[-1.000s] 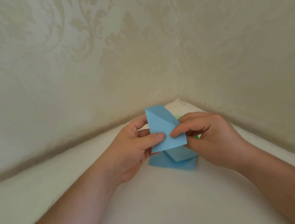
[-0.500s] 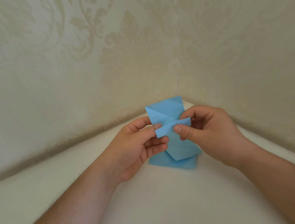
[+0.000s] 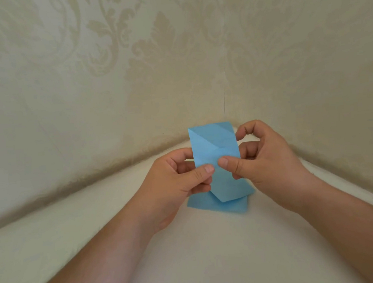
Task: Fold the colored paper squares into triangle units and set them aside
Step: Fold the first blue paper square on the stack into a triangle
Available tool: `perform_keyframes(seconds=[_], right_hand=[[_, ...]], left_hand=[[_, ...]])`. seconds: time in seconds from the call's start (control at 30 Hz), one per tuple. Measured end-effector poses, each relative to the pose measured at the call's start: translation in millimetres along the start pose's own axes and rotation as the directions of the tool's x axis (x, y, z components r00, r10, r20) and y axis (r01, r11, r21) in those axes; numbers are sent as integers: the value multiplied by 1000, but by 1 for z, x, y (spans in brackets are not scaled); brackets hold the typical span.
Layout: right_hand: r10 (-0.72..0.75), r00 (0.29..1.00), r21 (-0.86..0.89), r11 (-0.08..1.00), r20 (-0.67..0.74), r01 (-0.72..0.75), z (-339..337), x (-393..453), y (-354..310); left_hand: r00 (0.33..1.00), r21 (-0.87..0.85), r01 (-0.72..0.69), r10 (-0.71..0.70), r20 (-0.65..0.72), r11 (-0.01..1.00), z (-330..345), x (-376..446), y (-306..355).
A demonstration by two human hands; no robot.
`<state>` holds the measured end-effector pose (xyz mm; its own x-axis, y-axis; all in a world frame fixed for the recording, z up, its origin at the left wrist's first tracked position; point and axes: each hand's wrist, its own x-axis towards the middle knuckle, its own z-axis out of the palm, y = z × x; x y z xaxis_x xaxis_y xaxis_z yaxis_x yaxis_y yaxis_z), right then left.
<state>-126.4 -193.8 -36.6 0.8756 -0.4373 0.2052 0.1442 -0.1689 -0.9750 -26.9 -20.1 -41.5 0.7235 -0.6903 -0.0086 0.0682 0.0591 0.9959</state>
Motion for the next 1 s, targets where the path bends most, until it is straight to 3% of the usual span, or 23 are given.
perform_keyframes(seconds=[0.23, 0.53, 1.0], right_hand=[[95, 973, 54, 993, 211, -109, 9, -4, 3], [166, 967, 64, 981, 192, -181, 8, -1, 4], [191, 972, 78, 976, 138, -203, 3, 3, 3]], left_hand=[[1000, 50, -14, 16, -27, 999, 2, 0, -2], [997, 105, -82, 83, 3, 991, 4, -1, -1], [992, 10, -56, 56, -111, 998, -5, 3, 5]])
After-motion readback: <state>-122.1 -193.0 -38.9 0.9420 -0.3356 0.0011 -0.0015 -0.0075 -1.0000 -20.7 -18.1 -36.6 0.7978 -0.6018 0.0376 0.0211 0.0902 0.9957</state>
